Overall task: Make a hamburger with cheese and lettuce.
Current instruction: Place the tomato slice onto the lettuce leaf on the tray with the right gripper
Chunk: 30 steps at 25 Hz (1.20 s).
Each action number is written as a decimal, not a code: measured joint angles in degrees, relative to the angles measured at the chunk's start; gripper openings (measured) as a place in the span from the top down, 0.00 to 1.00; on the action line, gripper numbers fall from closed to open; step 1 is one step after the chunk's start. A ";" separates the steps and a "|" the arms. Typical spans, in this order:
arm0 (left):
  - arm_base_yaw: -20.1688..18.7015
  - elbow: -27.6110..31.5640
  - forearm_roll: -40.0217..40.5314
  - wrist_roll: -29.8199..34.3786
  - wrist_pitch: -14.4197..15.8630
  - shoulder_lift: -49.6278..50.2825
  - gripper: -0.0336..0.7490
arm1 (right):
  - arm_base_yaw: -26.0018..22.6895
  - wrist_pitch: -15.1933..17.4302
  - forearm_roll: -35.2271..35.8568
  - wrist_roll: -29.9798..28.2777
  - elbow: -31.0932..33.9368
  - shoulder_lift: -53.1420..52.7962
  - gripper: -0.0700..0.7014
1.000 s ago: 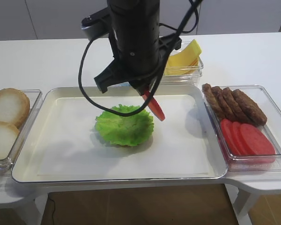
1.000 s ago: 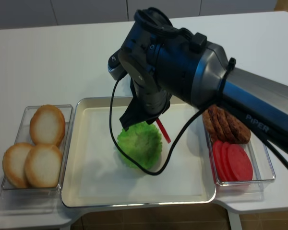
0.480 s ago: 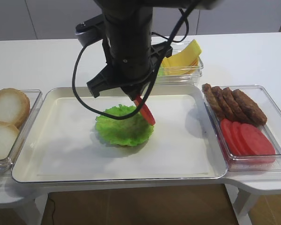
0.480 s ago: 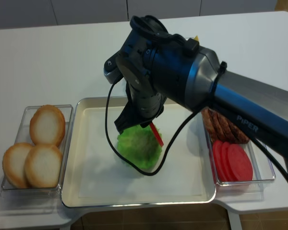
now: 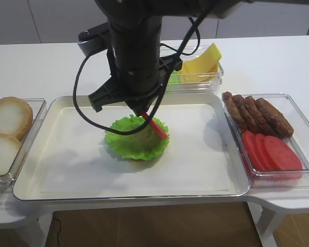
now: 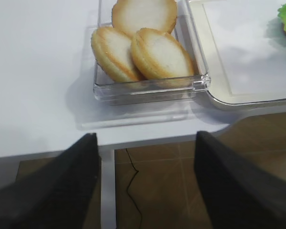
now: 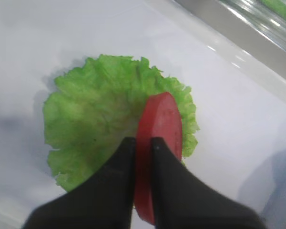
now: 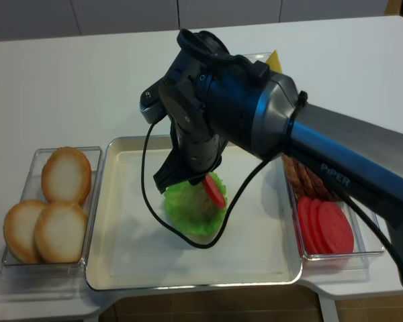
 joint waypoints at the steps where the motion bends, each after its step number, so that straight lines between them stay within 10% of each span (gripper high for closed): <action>1: 0.00 0.00 0.00 0.00 0.00 0.00 0.36 | 0.00 -0.25 0.29 0.00 0.00 0.00 0.83; 9: 0.00 0.00 0.00 0.00 0.00 0.00 0.36 | 0.00 -0.50 0.78 0.00 0.00 0.00 0.81; 18: 0.00 0.00 0.00 0.00 0.00 0.00 0.36 | 0.00 -0.69 2.37 0.10 0.00 0.00 0.46; 30: 0.00 0.00 0.00 0.00 0.00 0.00 0.36 | -0.26 -0.54 5.88 -2.10 0.00 -0.25 0.31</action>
